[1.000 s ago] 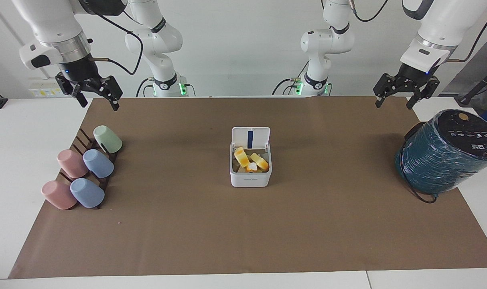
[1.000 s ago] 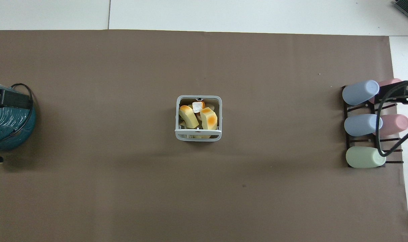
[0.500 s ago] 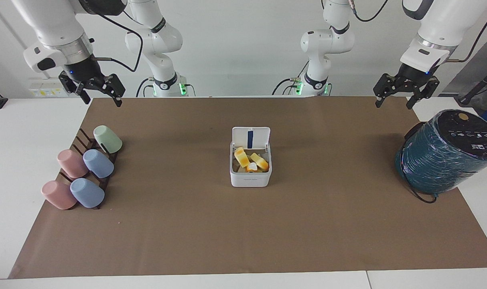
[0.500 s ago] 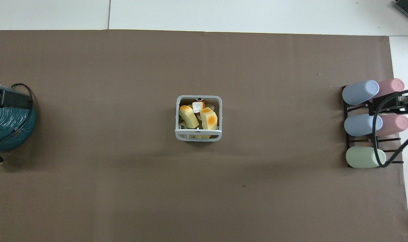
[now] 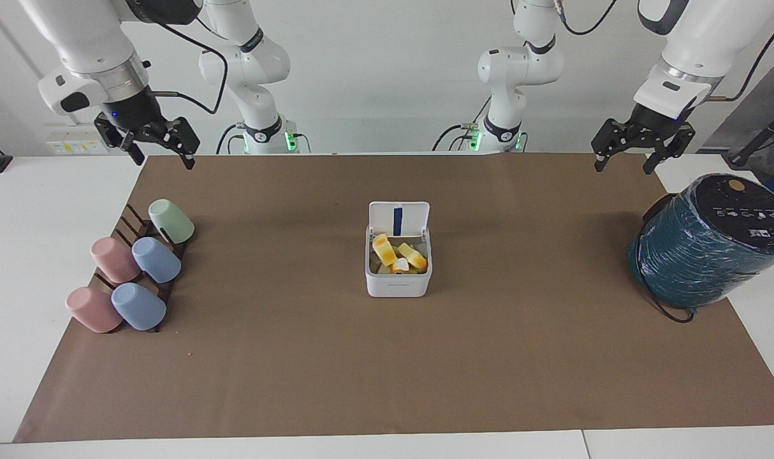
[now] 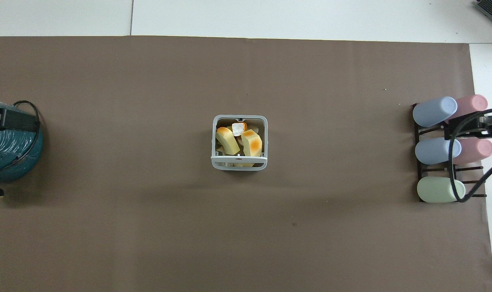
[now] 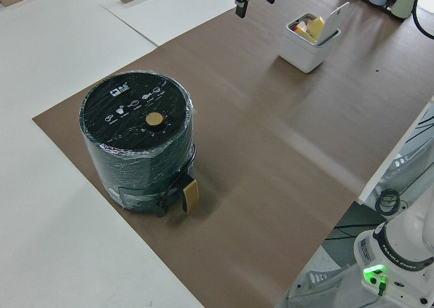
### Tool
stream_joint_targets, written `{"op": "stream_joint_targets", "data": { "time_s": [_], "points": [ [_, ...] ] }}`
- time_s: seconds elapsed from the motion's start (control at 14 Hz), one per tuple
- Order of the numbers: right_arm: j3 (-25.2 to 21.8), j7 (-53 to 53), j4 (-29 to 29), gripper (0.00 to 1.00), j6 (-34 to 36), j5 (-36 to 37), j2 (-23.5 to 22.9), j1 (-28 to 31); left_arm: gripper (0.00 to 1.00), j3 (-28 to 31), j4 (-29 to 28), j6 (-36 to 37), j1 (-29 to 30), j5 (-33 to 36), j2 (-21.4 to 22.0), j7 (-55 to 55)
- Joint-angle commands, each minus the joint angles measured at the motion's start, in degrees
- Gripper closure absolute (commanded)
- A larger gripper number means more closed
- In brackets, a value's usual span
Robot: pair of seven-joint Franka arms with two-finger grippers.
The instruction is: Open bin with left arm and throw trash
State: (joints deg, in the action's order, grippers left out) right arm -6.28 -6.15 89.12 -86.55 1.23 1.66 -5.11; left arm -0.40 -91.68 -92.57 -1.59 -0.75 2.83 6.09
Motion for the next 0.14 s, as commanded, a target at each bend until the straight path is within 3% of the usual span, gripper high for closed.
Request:
{"op": "stream_joint_targets", "data": {
  "time_s": [0.0,0.07],
  "points": [
    [0.0,1.3,0.9,0.00,0.5,-0.6,1.1,0.2,0.00,-0.3,-2.1,-0.4,0.3,0.7,1.8,-1.8],
    [0.0,1.3,1.0,0.00,0.5,-0.6,1.1,0.2,0.00,-0.3,-2.1,-0.4,0.3,0.7,1.8,-2.0]
  ]
}}
